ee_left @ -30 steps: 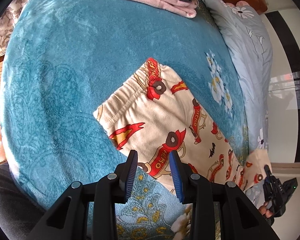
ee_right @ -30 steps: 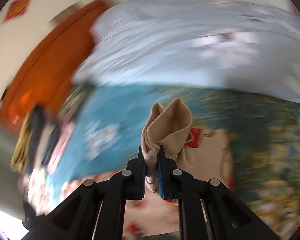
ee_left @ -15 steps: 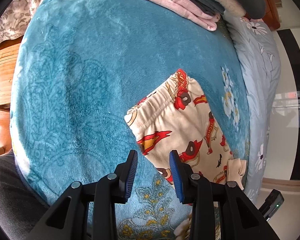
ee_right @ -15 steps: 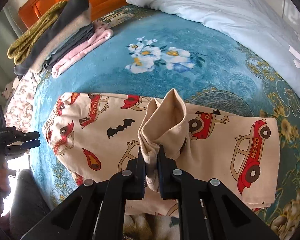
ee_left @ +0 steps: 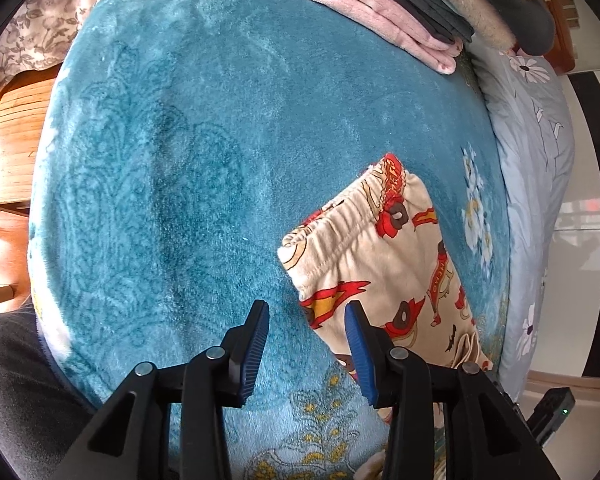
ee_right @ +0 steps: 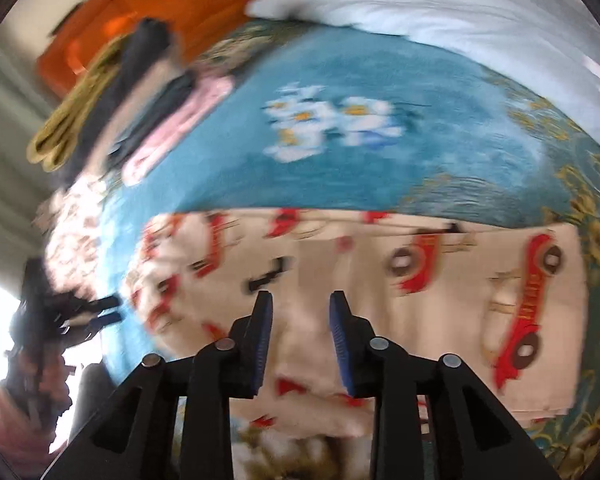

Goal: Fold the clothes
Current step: 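Grasp the waistband with the left tool while the right tool holds the hems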

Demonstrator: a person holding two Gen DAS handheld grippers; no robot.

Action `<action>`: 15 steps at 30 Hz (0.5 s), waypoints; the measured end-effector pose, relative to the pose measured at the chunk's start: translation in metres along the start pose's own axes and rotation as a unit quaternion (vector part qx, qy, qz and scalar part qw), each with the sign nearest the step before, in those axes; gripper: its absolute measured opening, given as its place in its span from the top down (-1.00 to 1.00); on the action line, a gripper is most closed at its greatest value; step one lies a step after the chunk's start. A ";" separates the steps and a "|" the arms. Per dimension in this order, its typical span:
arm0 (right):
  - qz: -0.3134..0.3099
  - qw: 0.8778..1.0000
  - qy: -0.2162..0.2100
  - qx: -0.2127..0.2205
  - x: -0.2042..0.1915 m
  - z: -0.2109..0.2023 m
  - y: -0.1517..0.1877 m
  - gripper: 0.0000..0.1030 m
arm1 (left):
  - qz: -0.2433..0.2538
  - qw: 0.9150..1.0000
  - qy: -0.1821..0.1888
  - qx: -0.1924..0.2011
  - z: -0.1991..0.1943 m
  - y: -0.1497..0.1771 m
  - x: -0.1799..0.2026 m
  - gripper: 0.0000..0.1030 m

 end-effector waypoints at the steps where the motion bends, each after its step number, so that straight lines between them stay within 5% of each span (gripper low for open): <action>1: 0.006 1.000 0.007 -0.007 0.007 0.004 0.000 0.40 | -0.001 1.000 -0.002 0.001 0.001 -0.001 -0.001 0.13; 8: 0.007 0.997 -0.014 -0.071 -0.001 0.038 0.020 0.29 | -0.004 1.000 -0.008 0.004 0.010 -0.006 -0.002 0.08; 15: 0.028 0.998 -0.023 -0.045 0.014 0.018 0.004 0.28 | -0.006 1.000 0.002 0.008 0.023 -0.014 0.001 0.04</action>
Point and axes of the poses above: each gripper's, at about its wrist camera, not at the fingertips, and z roughly the way its jaws point, x to its right, y to its underside, the point moved 4 cm from there along z, roughly the way its jaws point, and after that the axes turned 7 degrees about x, right-handed, at the moved point
